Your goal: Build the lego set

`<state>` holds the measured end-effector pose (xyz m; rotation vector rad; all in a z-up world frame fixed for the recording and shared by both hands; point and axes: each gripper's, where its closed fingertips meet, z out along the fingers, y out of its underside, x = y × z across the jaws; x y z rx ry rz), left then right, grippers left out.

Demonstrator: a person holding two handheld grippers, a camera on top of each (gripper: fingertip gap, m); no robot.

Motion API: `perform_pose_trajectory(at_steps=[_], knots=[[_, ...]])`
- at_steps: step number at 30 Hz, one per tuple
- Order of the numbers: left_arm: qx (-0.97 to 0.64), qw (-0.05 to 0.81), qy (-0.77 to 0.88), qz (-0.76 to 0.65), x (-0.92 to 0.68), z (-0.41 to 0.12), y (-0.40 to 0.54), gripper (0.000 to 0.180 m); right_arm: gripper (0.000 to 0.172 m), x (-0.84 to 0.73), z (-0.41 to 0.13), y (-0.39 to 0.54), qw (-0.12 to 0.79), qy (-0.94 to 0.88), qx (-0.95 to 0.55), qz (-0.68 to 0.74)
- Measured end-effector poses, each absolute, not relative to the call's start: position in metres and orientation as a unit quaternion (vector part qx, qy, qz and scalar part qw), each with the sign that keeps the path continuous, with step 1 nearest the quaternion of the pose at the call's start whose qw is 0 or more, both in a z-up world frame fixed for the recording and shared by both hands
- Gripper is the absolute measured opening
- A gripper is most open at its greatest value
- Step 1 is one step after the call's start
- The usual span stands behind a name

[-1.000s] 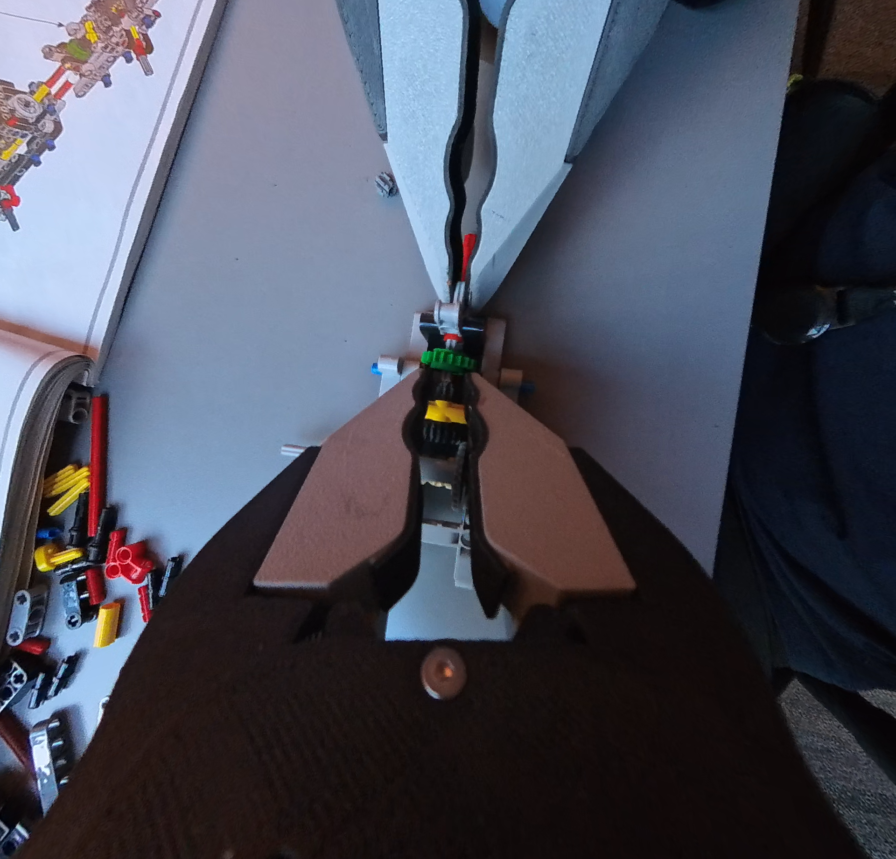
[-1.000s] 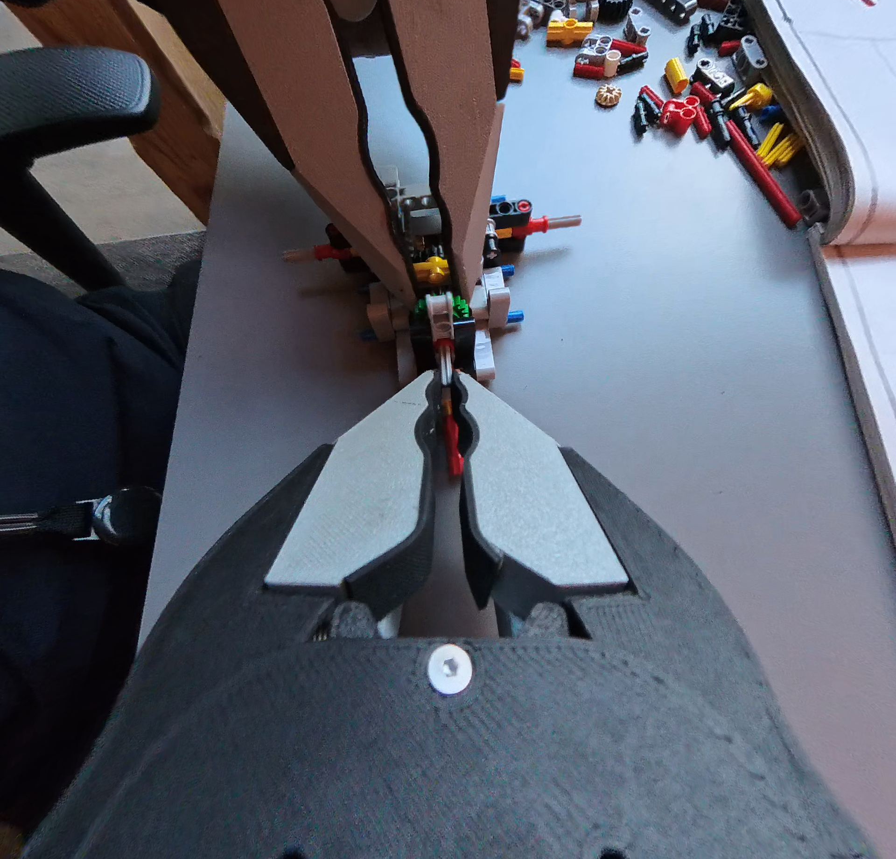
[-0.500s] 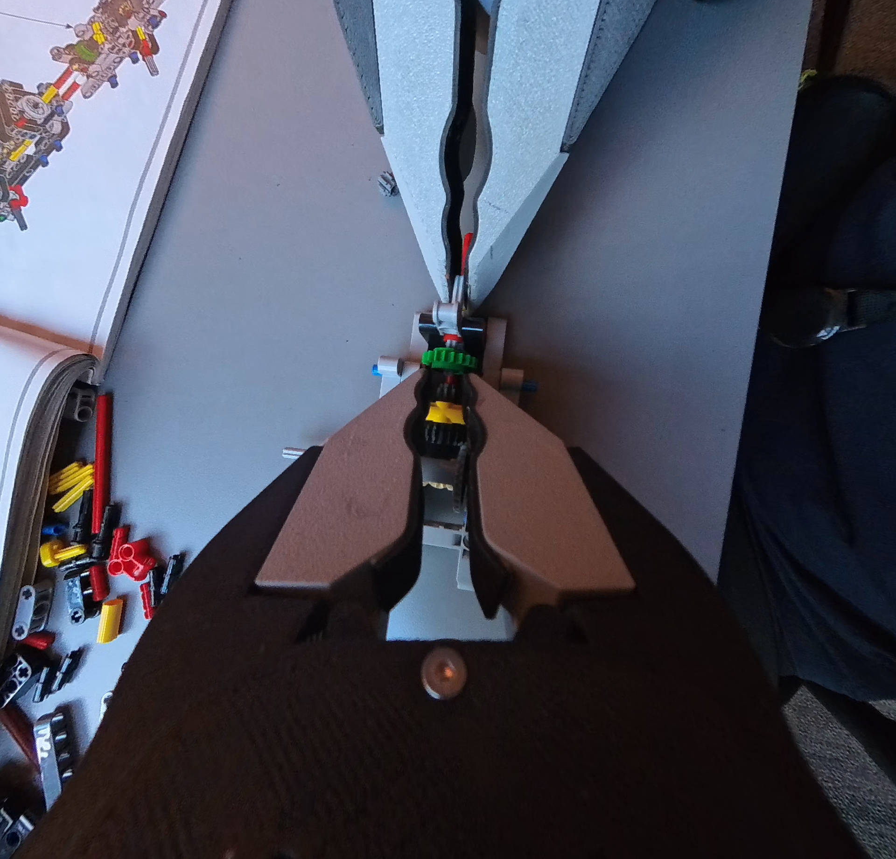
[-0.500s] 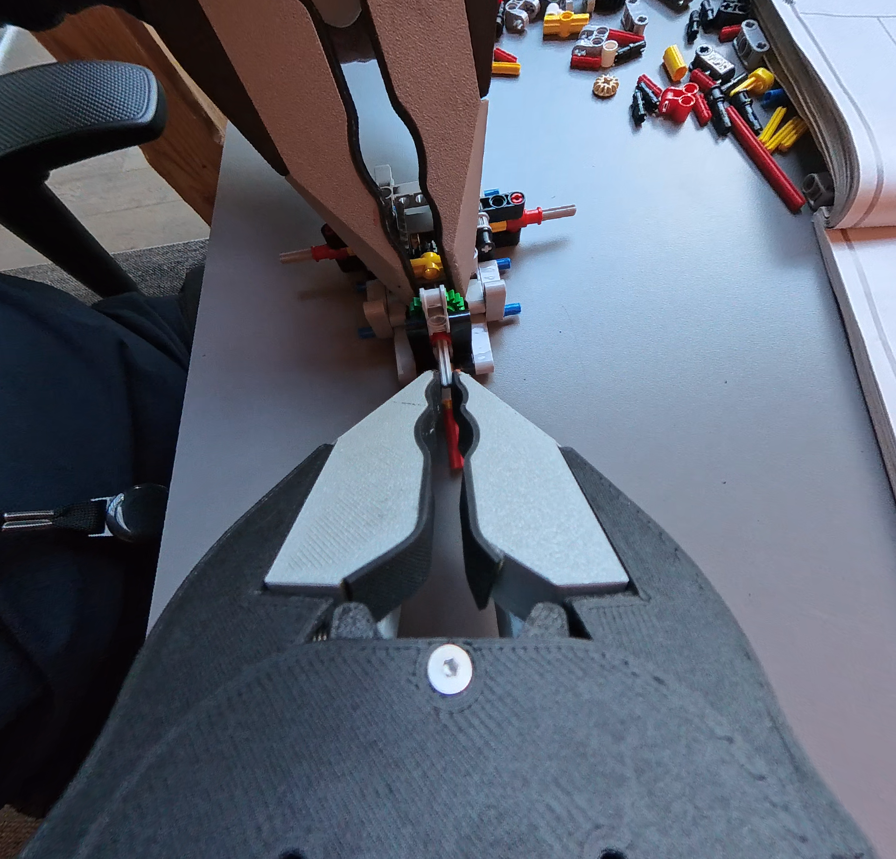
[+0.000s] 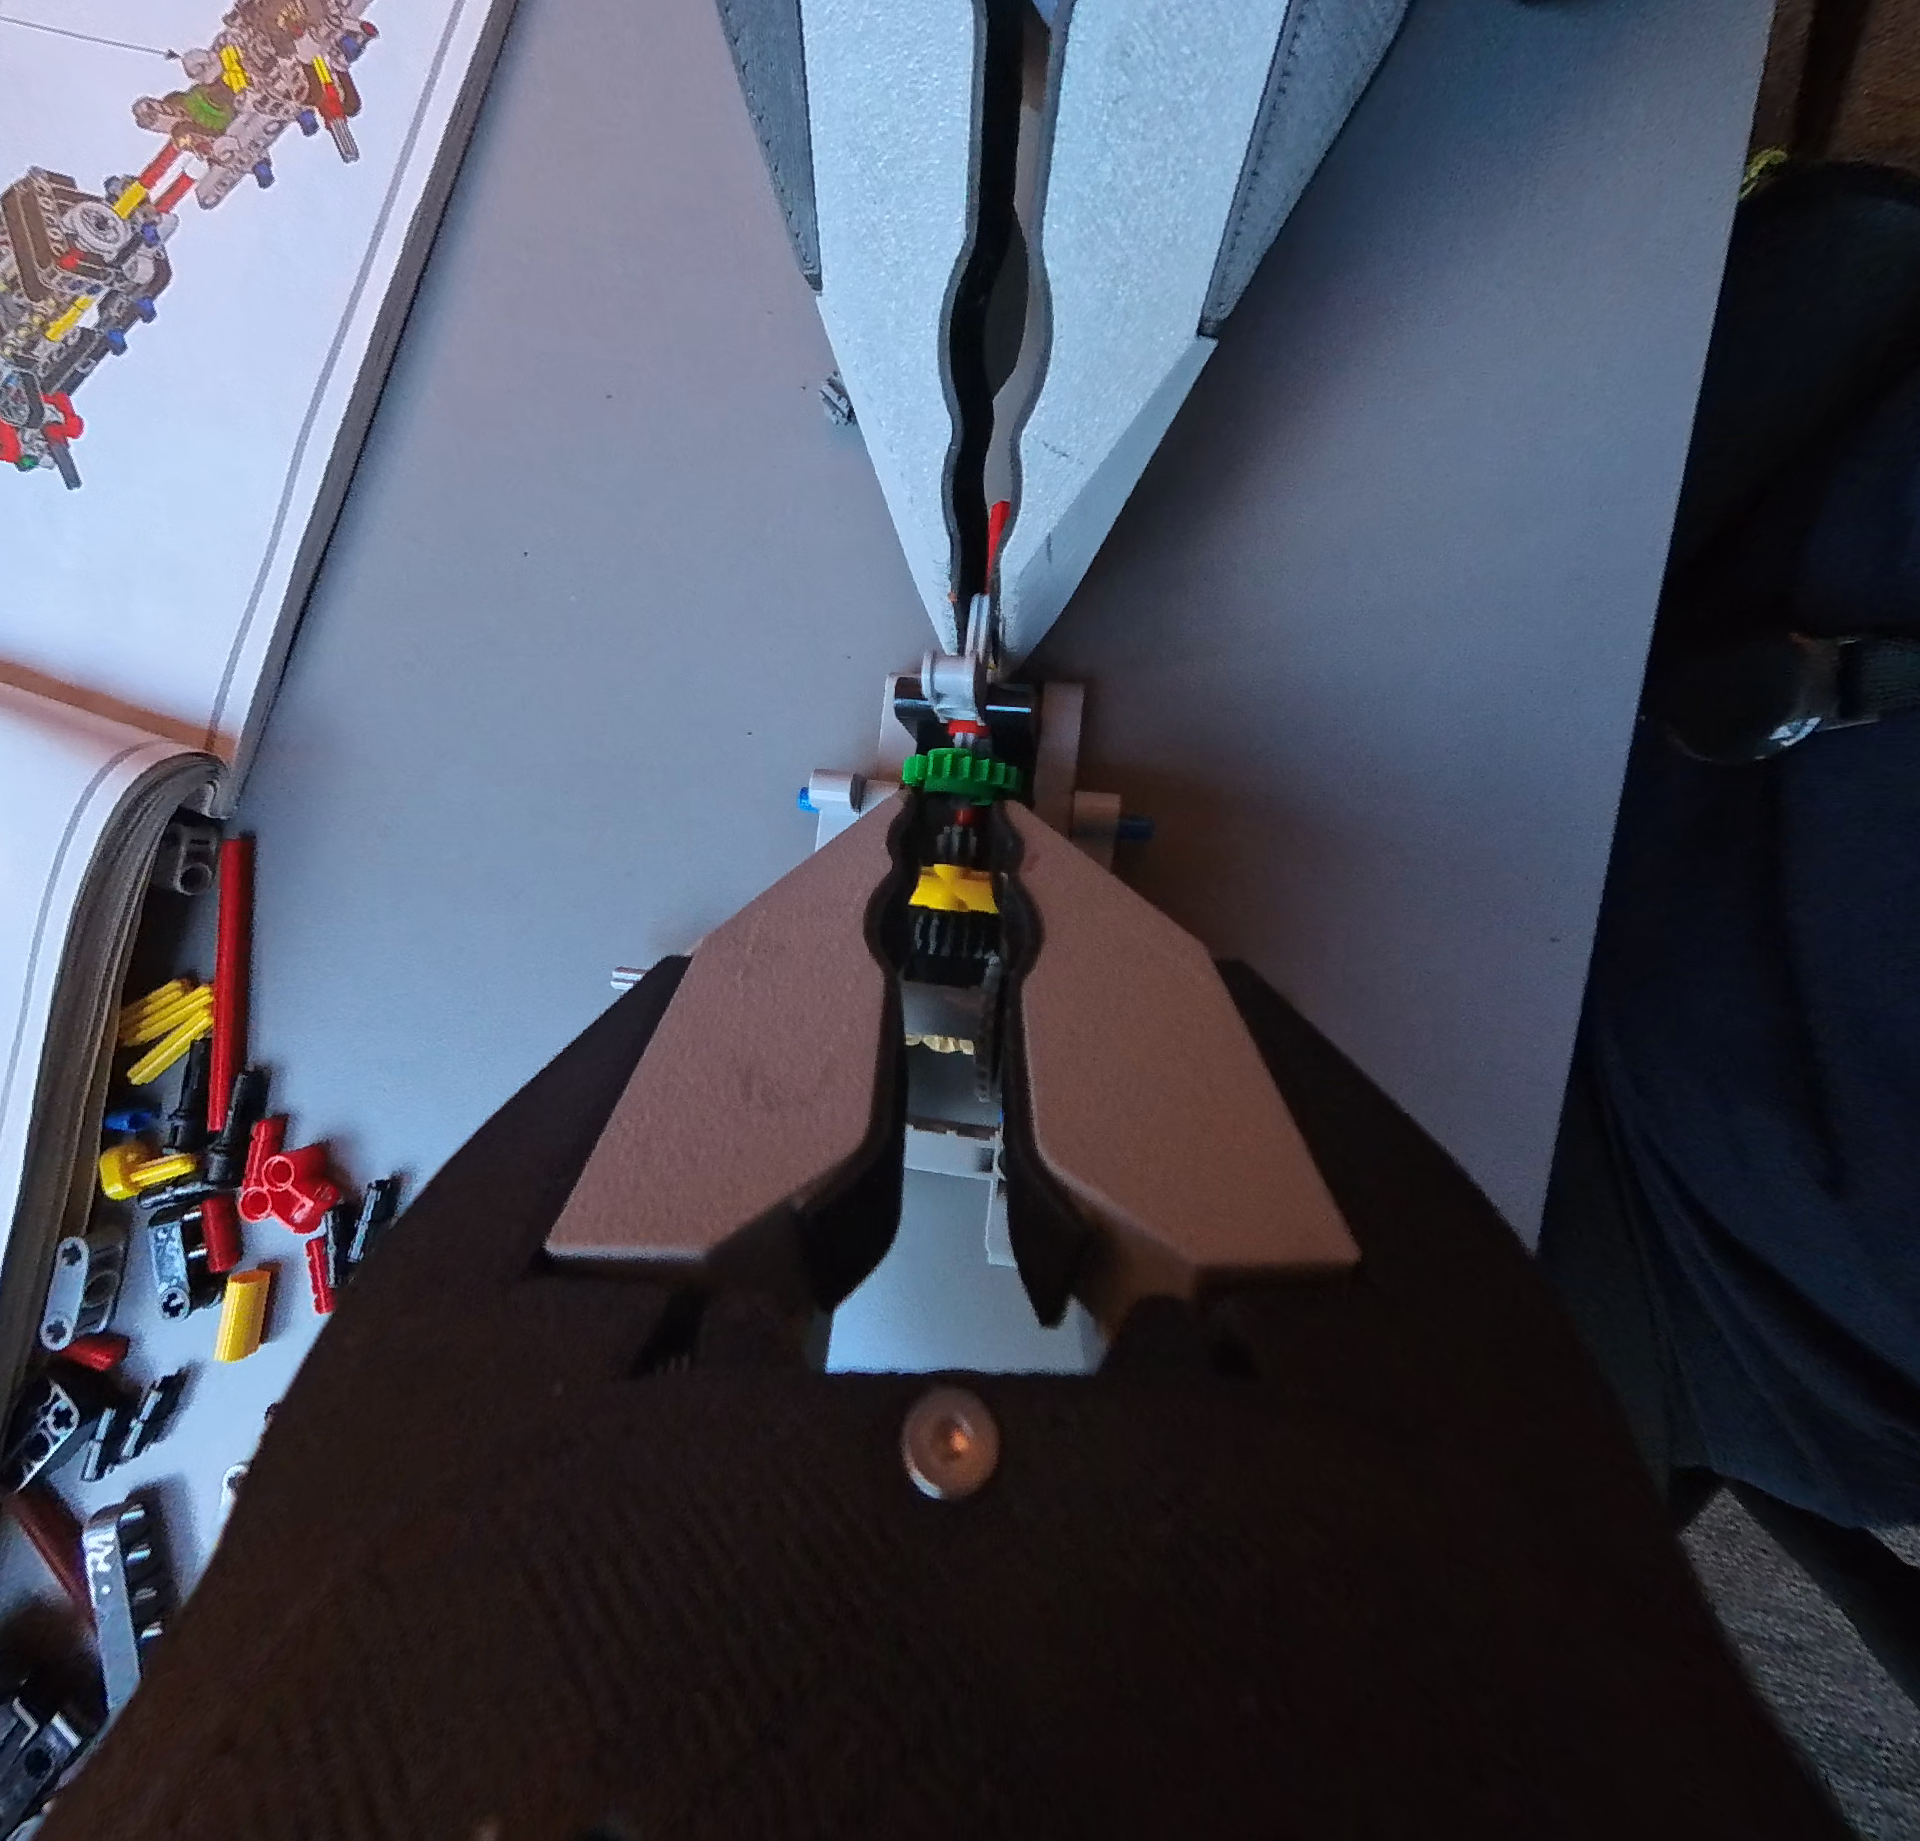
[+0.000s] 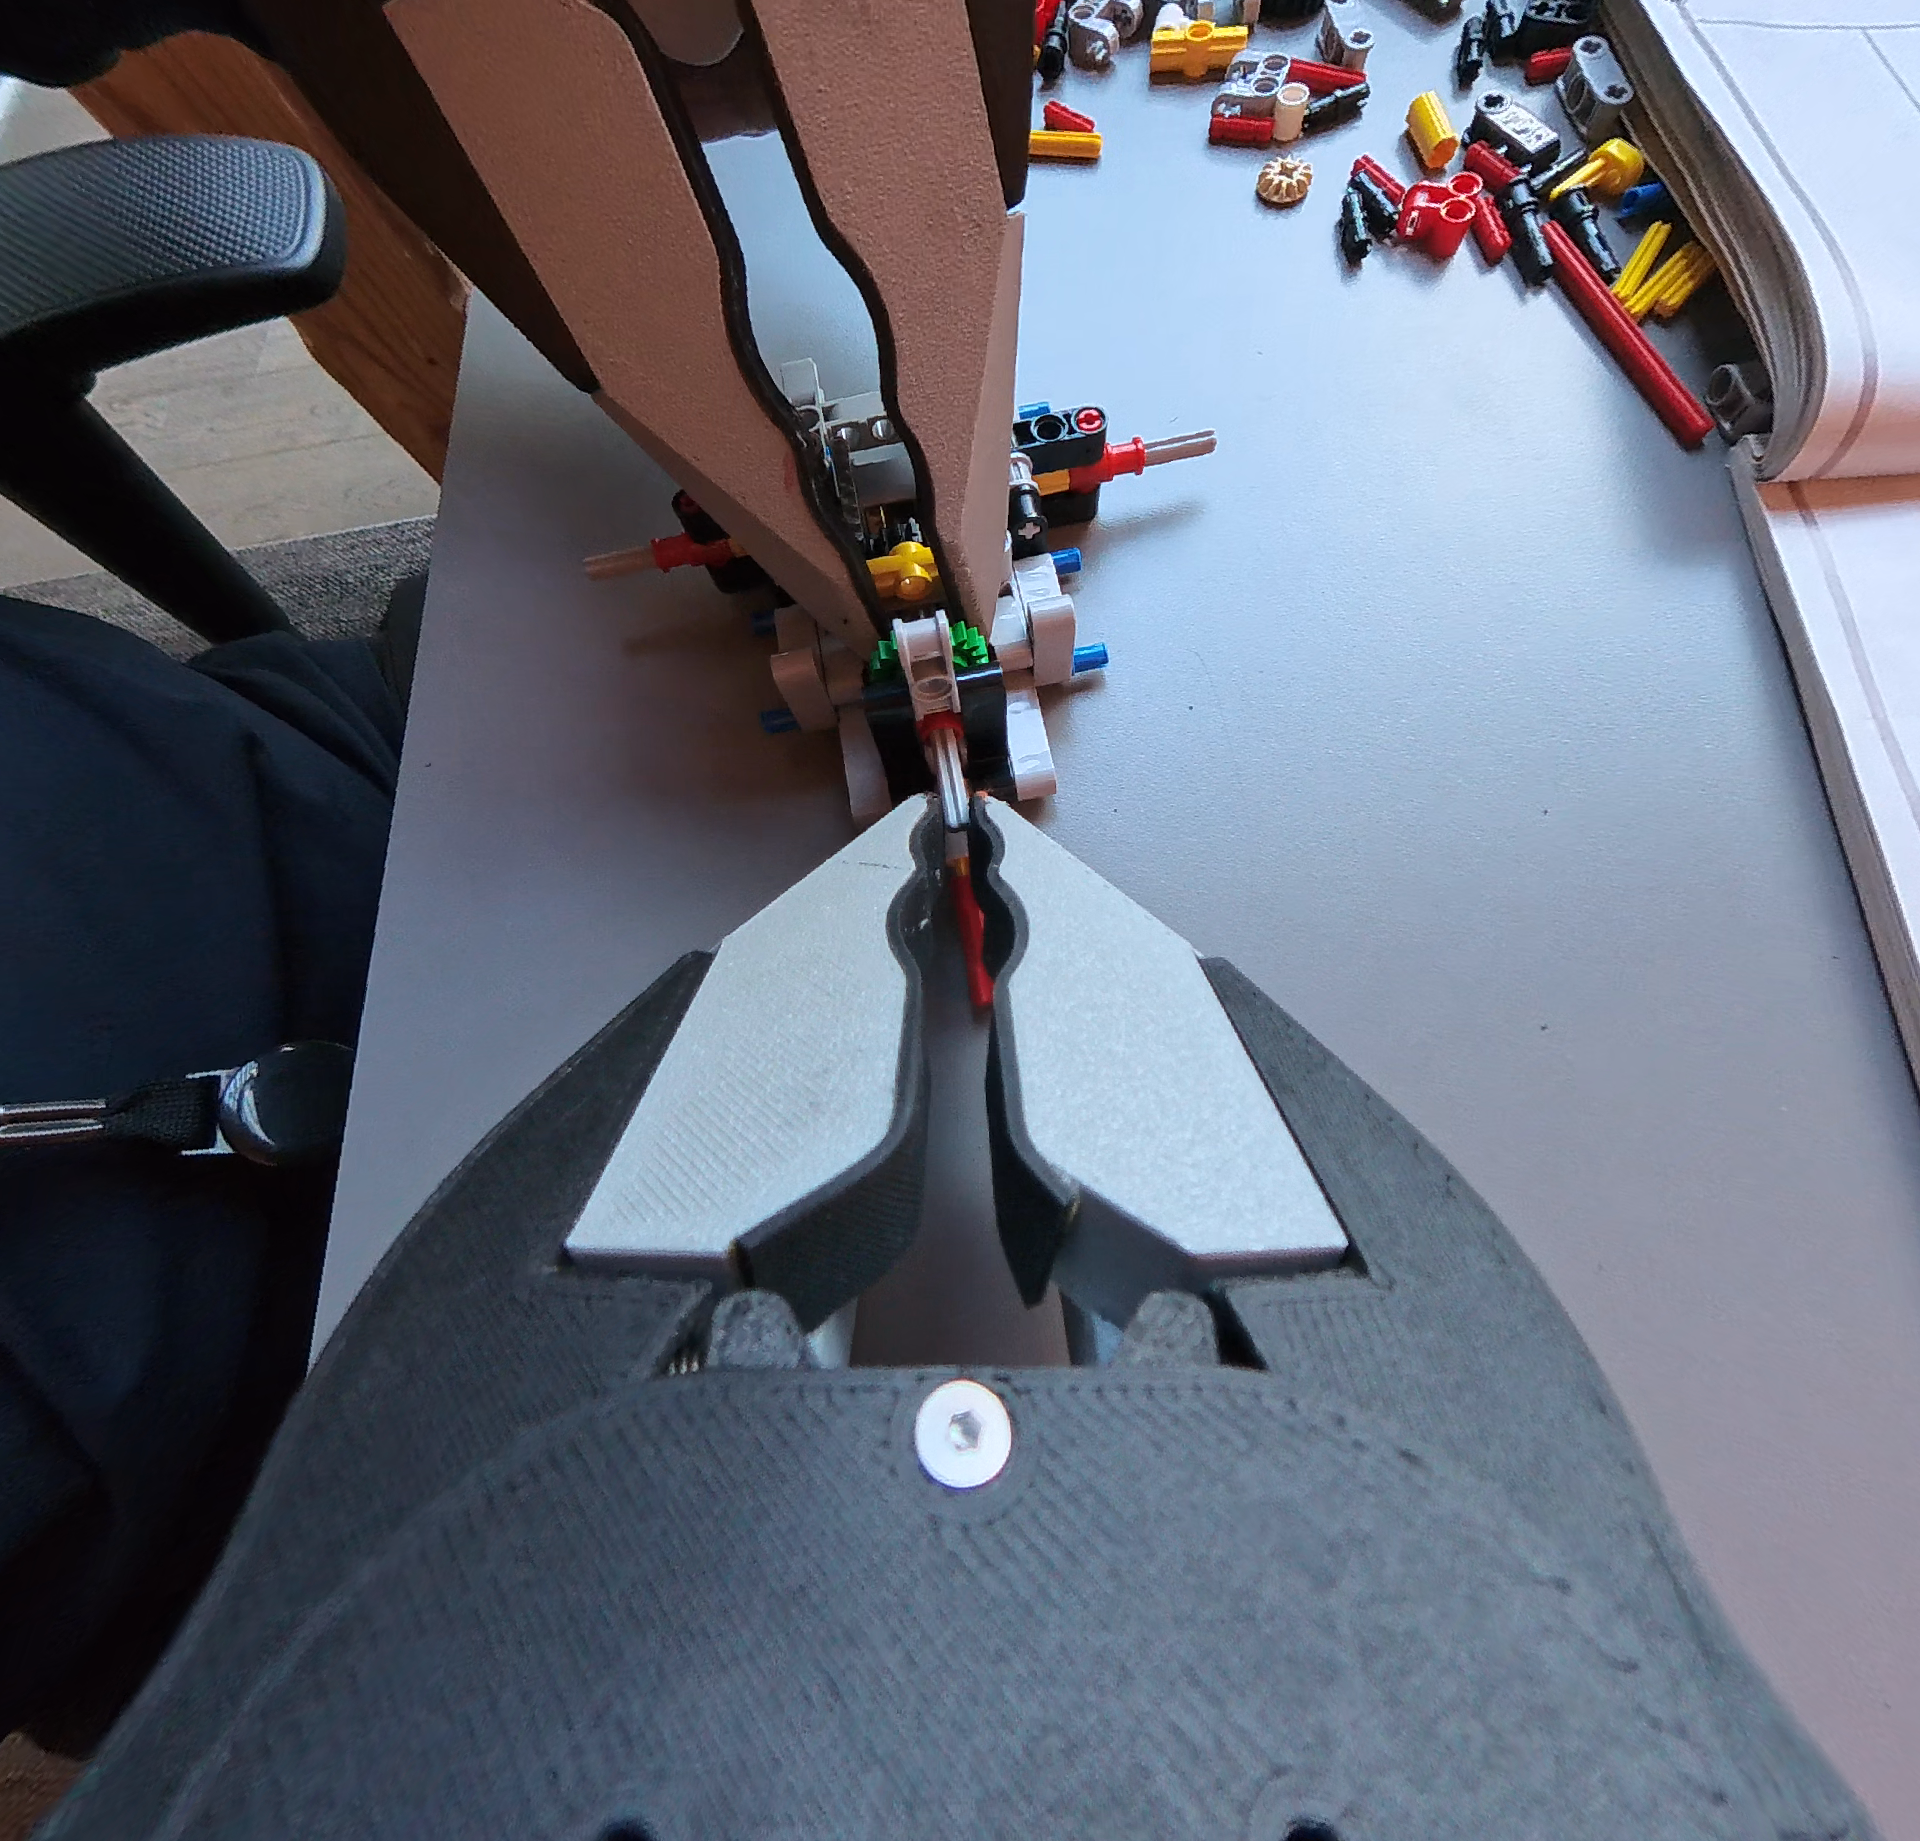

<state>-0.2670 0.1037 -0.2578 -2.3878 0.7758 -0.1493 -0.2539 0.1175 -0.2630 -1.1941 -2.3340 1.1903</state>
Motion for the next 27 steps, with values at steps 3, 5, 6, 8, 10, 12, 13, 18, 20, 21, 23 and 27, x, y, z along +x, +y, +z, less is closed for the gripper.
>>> perform_pose_trajectory(at_steps=[3,5,6,8,10,12,13,18,20,21,23,27], knots=[[-0.904,0.308,0.291,-0.053,-0.267,-0.257,0.104,0.009,0.001,-0.254,-0.263,0.118,0.13,-0.804,-0.412,0.409],[-0.904,0.309,0.291,-0.05,-0.266,-0.257,0.105,0.009,0.001,-0.254,-0.263,0.118,0.129,-0.803,-0.413,0.409],[-0.904,0.31,0.291,-0.051,-0.266,-0.257,0.105,0.009,0.001,-0.254,-0.263,0.119,0.128,-0.803,-0.414,0.409],[-0.904,0.313,0.285,-0.058,-0.265,-0.257,0.106,0.008,0.001,-0.254,-0.263,0.119,0.128,-0.802,-0.415,0.409],[-0.906,0.317,0.272,-0.071,-0.263,-0.258,0.107,0.008,0.001,-0.254,-0.263,0.121,0.127,-0.802,-0.416,0.41],[-0.908,0.32,0.261,-0.075,-0.262,-0.258,0.109,0.007,0.001,-0.253,-0.263,0.123,0.124,-0.802,-0.416,0.411],[-0.908,0.322,0.258,-0.074,-0.262,-0.258,0.11,0.008,0.001,-0.253,-0.263,0.123,0.124,-0.802,-0.415,0.41],[-0.909,0.329,0.247,-0.067,-0.261,-0.258,0.114,0.007,0.001,-0.253,-0.263,0.127,0.124,-0.801,-0.416,0.412],[-0.908,0.332,0.245,-0.069,-0.261,-0.258,0.113,0.008,0.001,-0.252,-0.263,0.126,0.118,-0.801,-0.415,0.415],[-0.908,0.334,0.245,-0.07,-0.262,-0.258,0.112,0.008,0.002,-0.251,-0.263,0.126,0.115,-0.804,-0.411,0.413],[-0.908,0.334,0.243,-0.068,-0.264,-0.258,0.111,0.008,0.021,-0.248,-0.266,0.131,0.119,-0.816,-0.404,0.395],[-0.907,0.334,0.247,-0.067,-0.264,-0.258,0.11,0.008,0.031,-0.249,-0.255,0.129,0.148,-0.818,-0.373,0.412]])
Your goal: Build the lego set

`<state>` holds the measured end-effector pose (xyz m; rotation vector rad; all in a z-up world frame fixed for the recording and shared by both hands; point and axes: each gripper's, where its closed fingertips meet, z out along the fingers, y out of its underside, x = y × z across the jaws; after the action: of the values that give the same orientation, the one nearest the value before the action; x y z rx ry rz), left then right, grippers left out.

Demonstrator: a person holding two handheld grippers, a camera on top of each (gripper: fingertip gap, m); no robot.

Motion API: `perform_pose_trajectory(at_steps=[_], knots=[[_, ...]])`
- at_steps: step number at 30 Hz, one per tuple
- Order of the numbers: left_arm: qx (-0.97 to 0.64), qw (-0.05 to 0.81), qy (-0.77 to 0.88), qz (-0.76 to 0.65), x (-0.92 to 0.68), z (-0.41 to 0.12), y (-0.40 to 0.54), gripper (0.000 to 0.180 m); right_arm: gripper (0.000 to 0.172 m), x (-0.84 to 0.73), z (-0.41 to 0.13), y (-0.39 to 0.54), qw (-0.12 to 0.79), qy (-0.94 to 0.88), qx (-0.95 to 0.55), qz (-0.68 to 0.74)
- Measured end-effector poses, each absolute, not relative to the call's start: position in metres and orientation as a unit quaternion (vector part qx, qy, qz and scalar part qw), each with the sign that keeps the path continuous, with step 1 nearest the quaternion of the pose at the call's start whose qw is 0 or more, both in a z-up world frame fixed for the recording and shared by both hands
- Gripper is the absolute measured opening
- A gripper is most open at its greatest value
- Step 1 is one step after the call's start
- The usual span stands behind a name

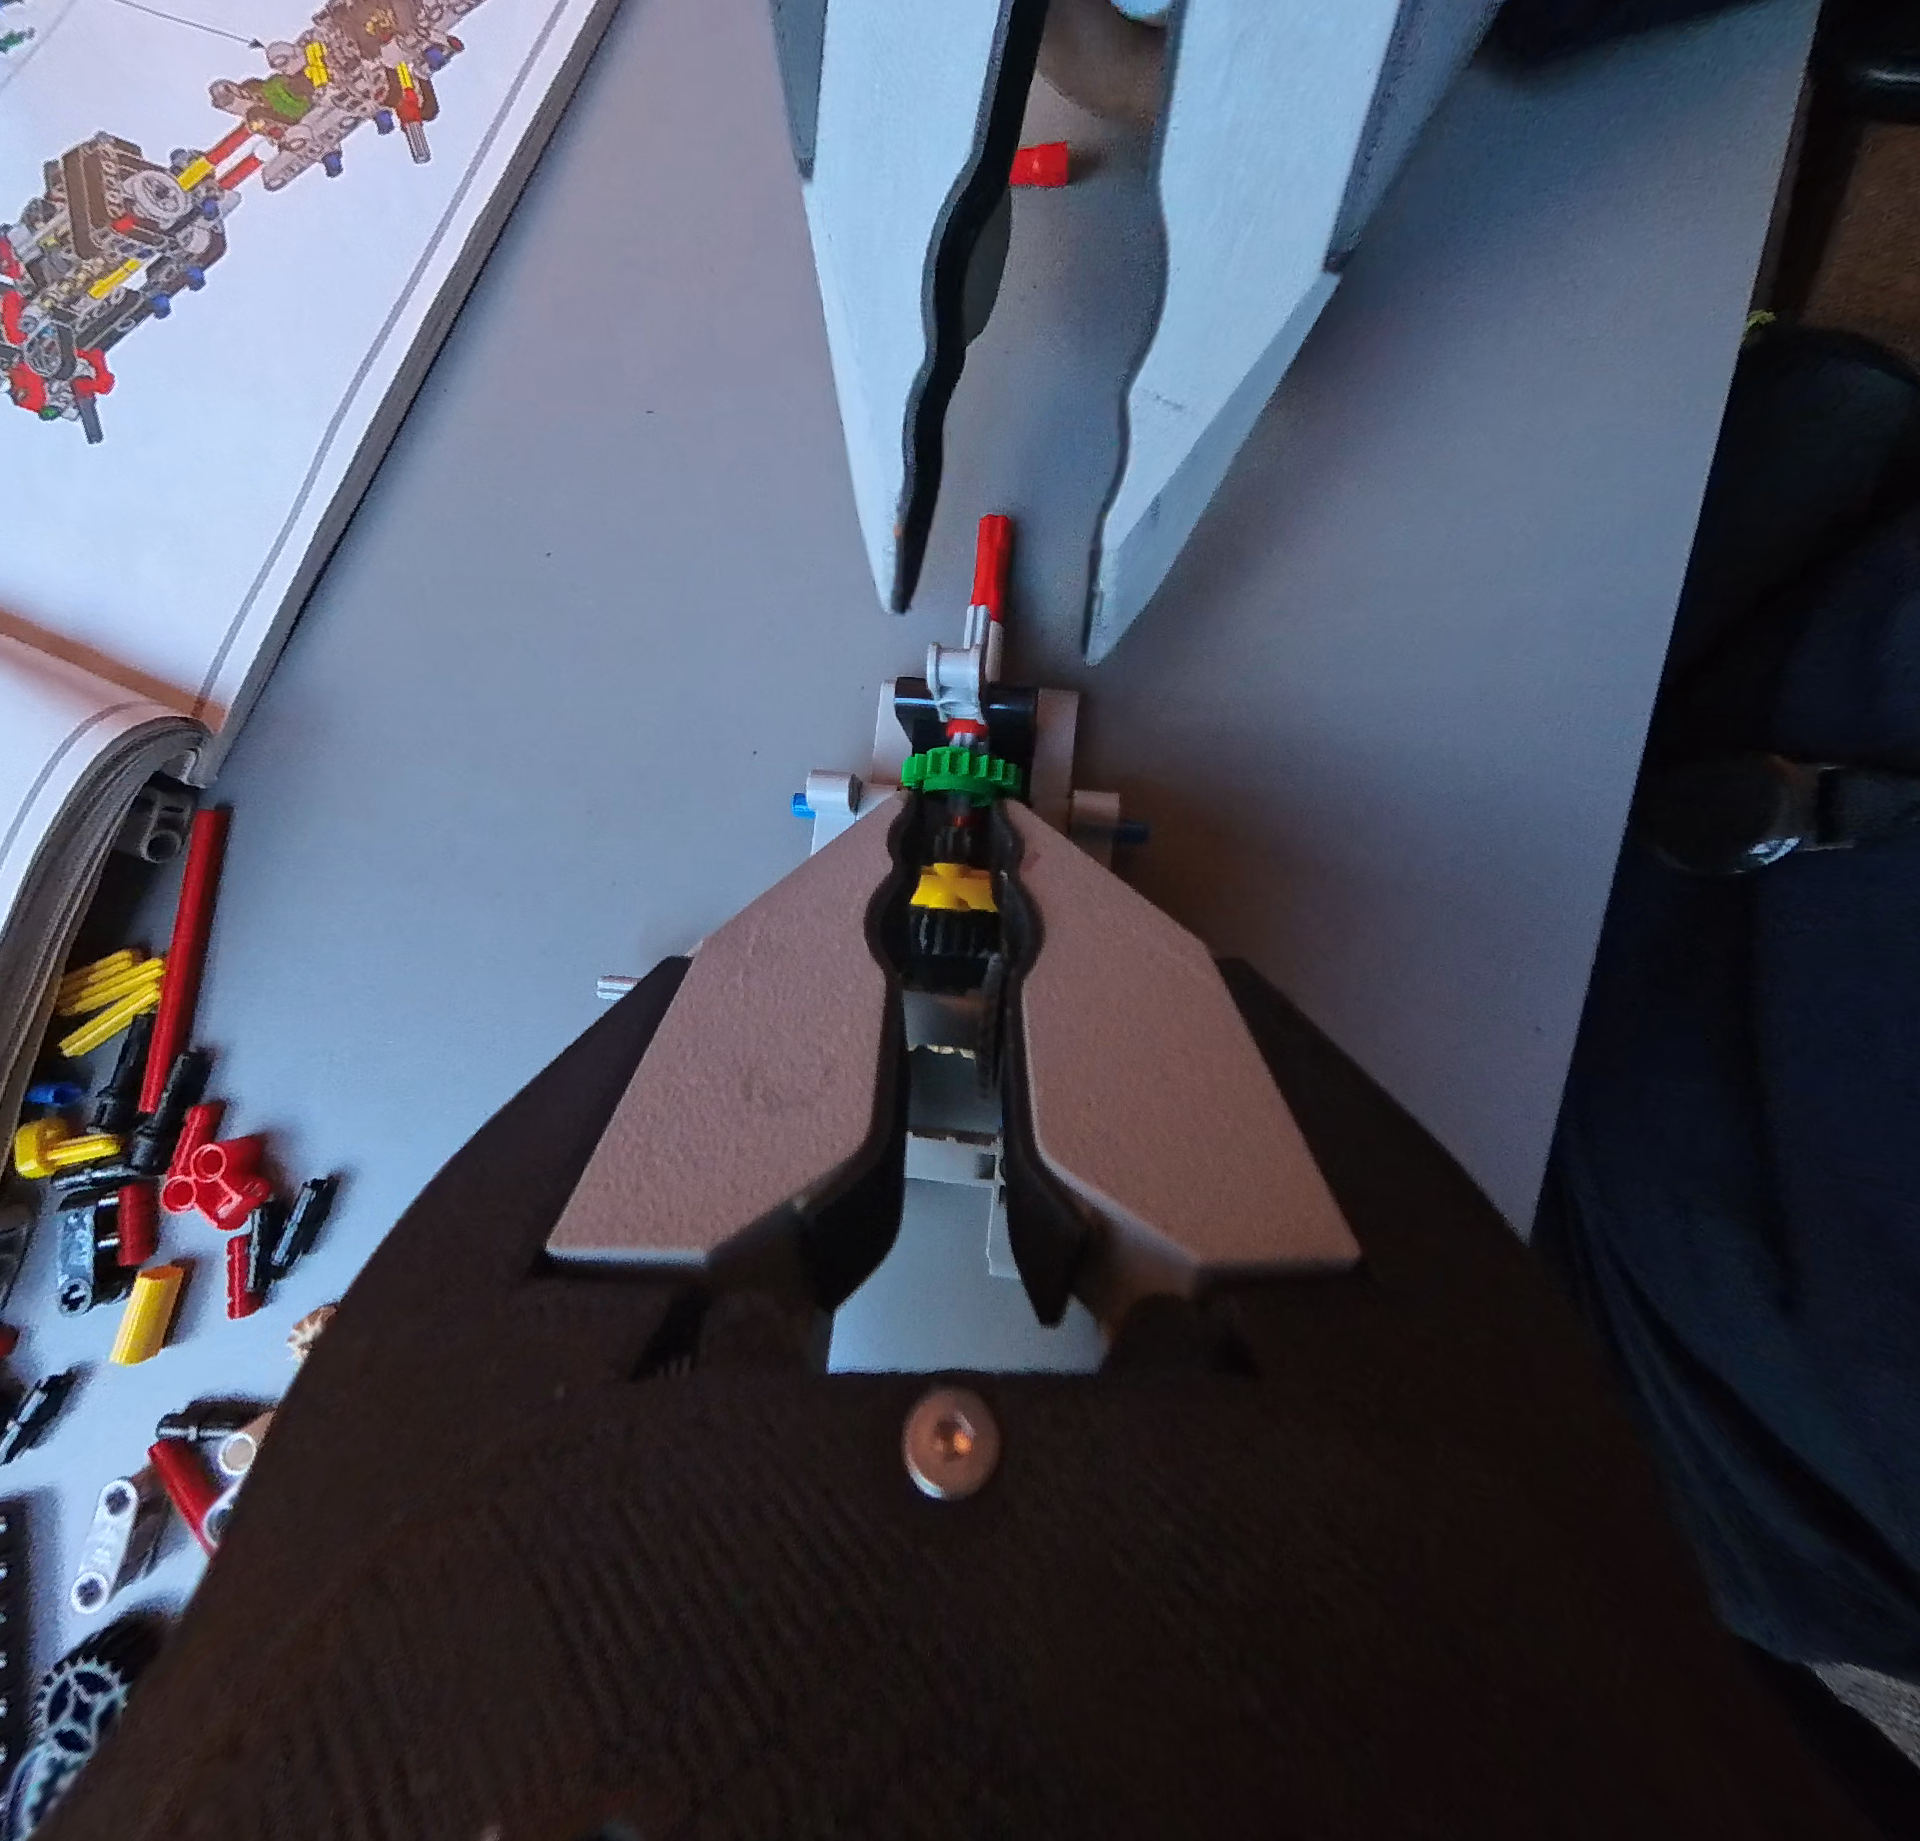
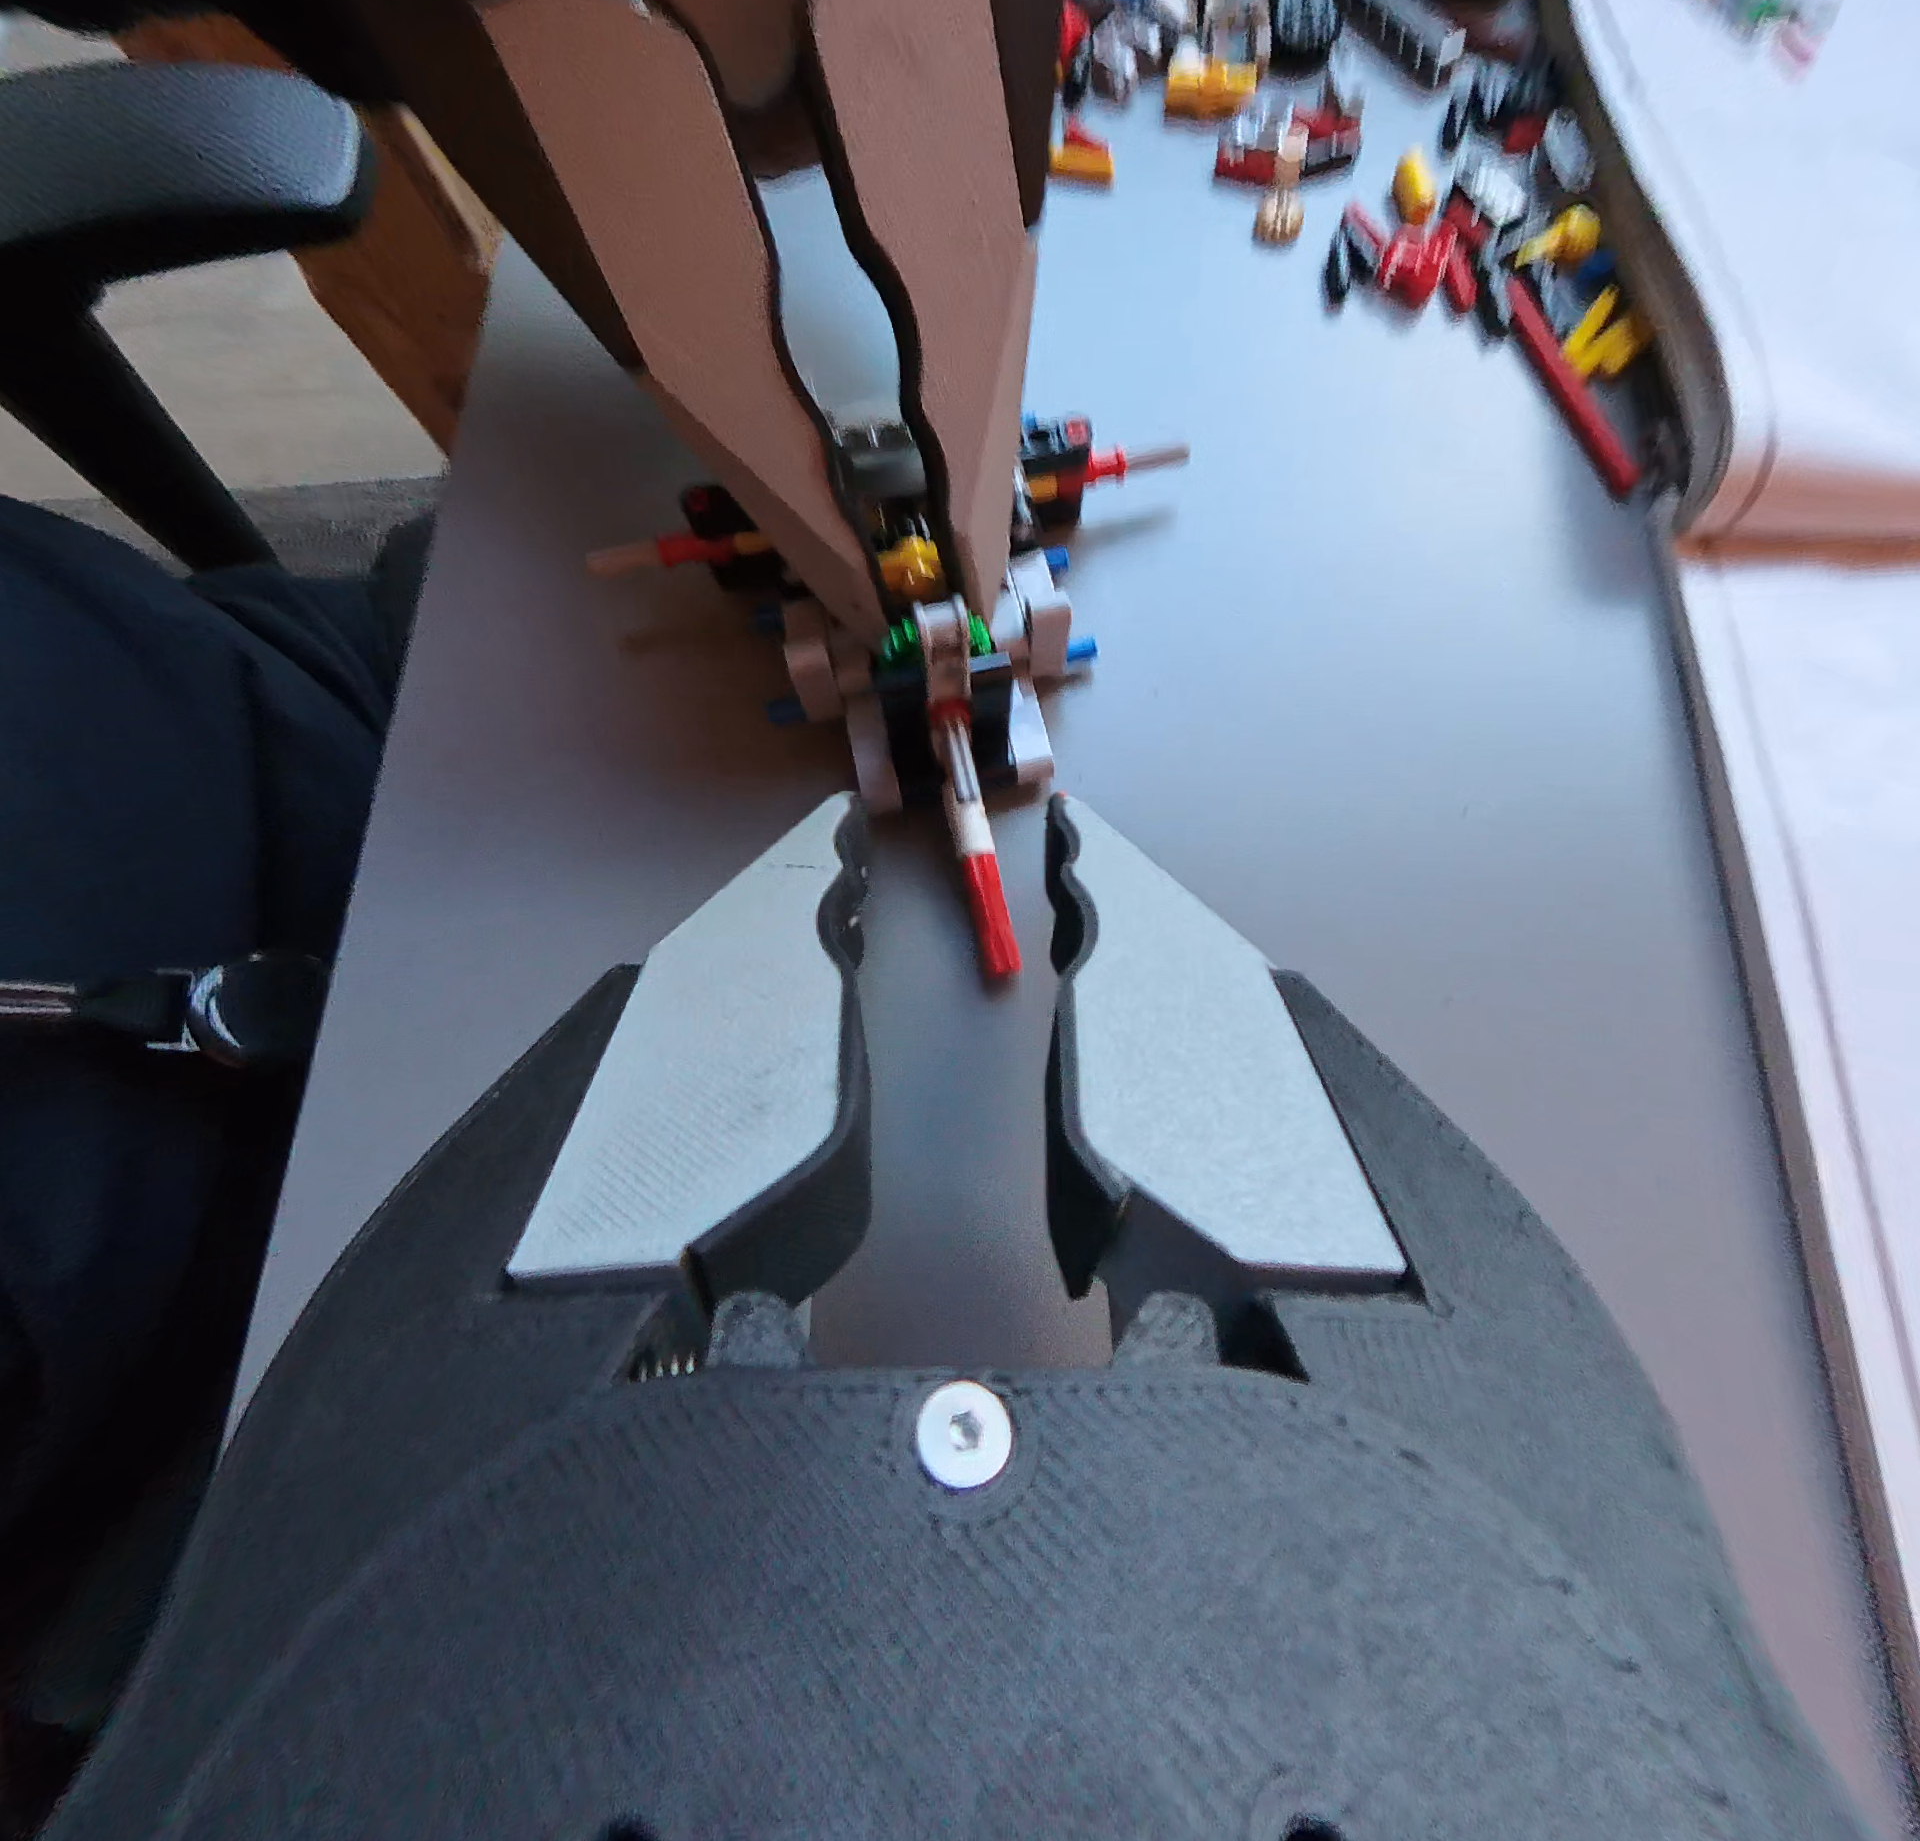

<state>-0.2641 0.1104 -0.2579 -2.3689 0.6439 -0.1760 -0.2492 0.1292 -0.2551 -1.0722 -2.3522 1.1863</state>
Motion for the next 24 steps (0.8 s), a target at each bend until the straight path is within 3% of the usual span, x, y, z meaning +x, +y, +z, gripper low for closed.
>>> perform_pose_trajectory(at_steps=[10,14,24], knots=[[-0.906,0.332,0.253,-0.071,-0.266,-0.258,0.108,0.008,0.042,-0.262,-0.259,0.111,0.193,-0.835,-0.329,0.397],[-0.906,0.331,0.254,-0.072,-0.267,-0.258,0.105,0.008,0.022,-0.265,-0.259,0.111,0.204,-0.839,-0.32,0.39],[-0.901,0.342,0.254,-0.079,-0.27,-0.255,0.105,0.011,0.022,-0.264,-0.259,0.111,0.195,-0.839,-0.319,0.395]])
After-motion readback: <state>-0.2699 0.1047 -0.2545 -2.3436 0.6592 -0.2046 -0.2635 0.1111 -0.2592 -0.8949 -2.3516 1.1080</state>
